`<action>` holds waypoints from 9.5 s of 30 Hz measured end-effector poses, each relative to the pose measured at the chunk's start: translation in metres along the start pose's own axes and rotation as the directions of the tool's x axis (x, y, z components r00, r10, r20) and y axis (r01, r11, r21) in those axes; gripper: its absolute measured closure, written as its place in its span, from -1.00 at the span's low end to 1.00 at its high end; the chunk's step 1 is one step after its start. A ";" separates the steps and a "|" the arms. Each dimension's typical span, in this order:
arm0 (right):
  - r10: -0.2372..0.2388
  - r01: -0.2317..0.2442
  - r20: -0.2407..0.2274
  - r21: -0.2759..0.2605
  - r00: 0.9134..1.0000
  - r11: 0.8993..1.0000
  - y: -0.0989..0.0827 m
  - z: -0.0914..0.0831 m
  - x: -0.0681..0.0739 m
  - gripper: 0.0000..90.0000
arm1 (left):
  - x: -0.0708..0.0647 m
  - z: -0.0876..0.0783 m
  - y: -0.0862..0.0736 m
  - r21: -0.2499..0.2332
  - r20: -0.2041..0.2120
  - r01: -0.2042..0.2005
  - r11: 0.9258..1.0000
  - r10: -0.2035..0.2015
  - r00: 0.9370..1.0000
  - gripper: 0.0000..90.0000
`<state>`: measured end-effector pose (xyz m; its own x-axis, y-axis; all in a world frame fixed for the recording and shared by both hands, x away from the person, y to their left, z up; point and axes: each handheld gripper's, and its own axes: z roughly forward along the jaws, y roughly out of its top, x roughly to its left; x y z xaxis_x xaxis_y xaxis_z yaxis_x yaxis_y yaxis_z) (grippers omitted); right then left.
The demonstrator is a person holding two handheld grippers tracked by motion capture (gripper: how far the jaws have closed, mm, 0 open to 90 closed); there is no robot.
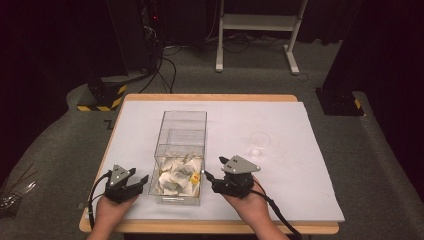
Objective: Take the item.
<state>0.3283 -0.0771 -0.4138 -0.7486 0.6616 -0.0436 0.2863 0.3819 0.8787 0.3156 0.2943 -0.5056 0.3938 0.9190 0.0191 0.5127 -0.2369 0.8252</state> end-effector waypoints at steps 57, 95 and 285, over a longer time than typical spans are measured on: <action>-0.110 0.146 -0.162 0.231 0.981 0.962 0.026 0.069 0.060 0.15 | 0.001 -0.002 -0.001 -0.017 0.029 -0.002 1.000 0.002 1.000 -0.11; -0.121 0.144 -0.102 0.253 0.987 0.957 0.029 0.066 0.066 0.97 | 0.001 -0.002 -0.001 -0.017 0.037 -0.006 1.000 0.007 0.999 -0.11; 0.114 0.019 0.422 -0.299 0.899 0.954 0.033 -0.086 -0.123 0.99 | 0.001 -0.001 0.000 -0.005 0.049 -0.021 1.000 0.021 0.999 -0.11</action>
<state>0.3782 -0.2014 -0.3379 -0.3878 0.9111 -0.1395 0.0803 0.1842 0.9796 0.3150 0.2952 -0.5054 0.4420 0.8970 0.0089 0.5005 -0.2548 0.8274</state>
